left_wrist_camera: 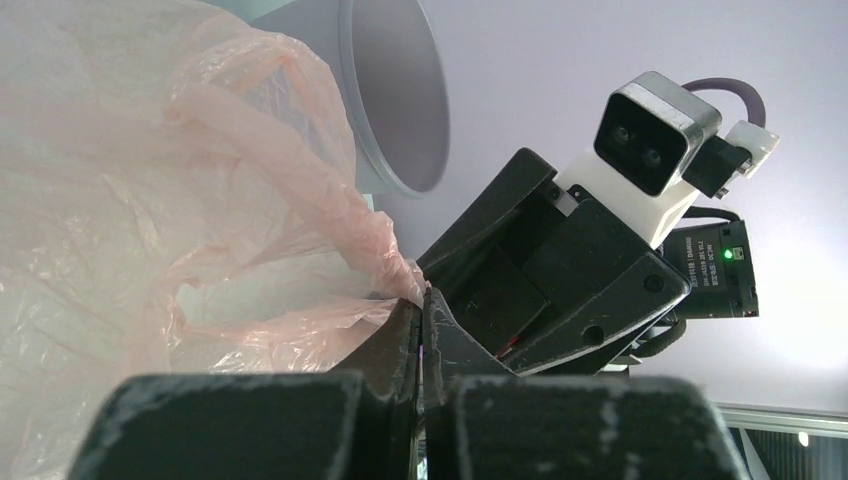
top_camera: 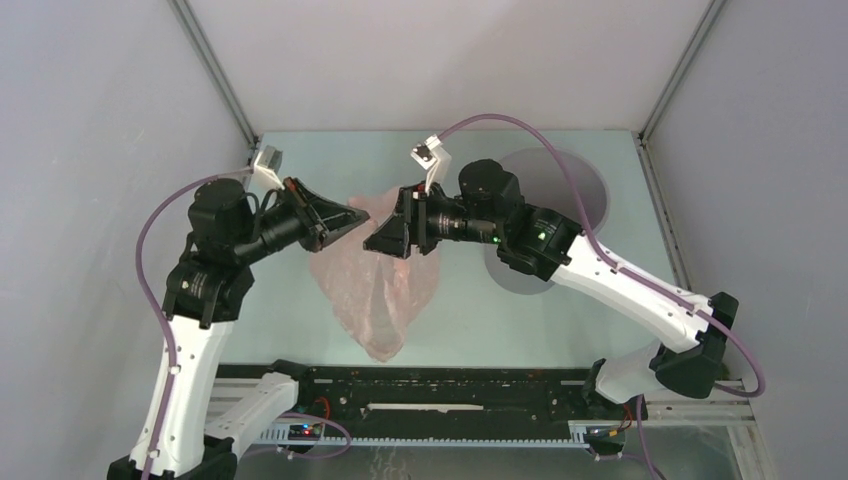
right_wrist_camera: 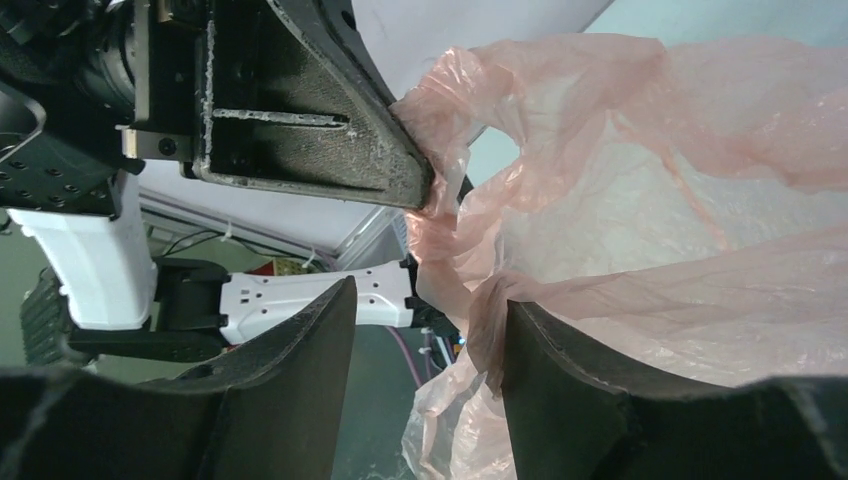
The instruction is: Put the trash bags into the trash bin
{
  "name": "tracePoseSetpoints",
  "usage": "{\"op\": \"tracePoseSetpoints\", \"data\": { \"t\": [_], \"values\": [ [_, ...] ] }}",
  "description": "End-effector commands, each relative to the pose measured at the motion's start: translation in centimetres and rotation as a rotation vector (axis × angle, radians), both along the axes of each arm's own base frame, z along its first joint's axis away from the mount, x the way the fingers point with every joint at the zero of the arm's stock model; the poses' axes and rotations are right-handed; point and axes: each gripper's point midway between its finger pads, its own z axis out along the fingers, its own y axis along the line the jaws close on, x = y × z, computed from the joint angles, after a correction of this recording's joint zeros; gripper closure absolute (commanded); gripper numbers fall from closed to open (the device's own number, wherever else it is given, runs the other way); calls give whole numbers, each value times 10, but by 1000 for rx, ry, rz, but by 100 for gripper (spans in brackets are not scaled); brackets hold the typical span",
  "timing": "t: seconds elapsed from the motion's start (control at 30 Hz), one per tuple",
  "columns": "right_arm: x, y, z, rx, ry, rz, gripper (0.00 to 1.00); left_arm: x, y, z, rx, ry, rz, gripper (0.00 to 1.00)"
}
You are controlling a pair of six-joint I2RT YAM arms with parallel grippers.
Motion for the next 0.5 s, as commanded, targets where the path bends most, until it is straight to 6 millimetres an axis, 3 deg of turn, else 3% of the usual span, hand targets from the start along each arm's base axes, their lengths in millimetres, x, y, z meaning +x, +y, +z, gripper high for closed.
{"op": "tracePoseSetpoints", "data": {
  "t": [0.0,0.23,0.47],
  "values": [
    [11,0,19,14,-65,-69,39,-8,-5,20,-10,-65,-52,100],
    [33,9,11,-84,-88,-156,43,-9,-5,27,-17,-82,-54,100],
    [35,15,8,-104,-112,-155,66,-10,-4,39,-16,-112,-52,100]
  ]
}}
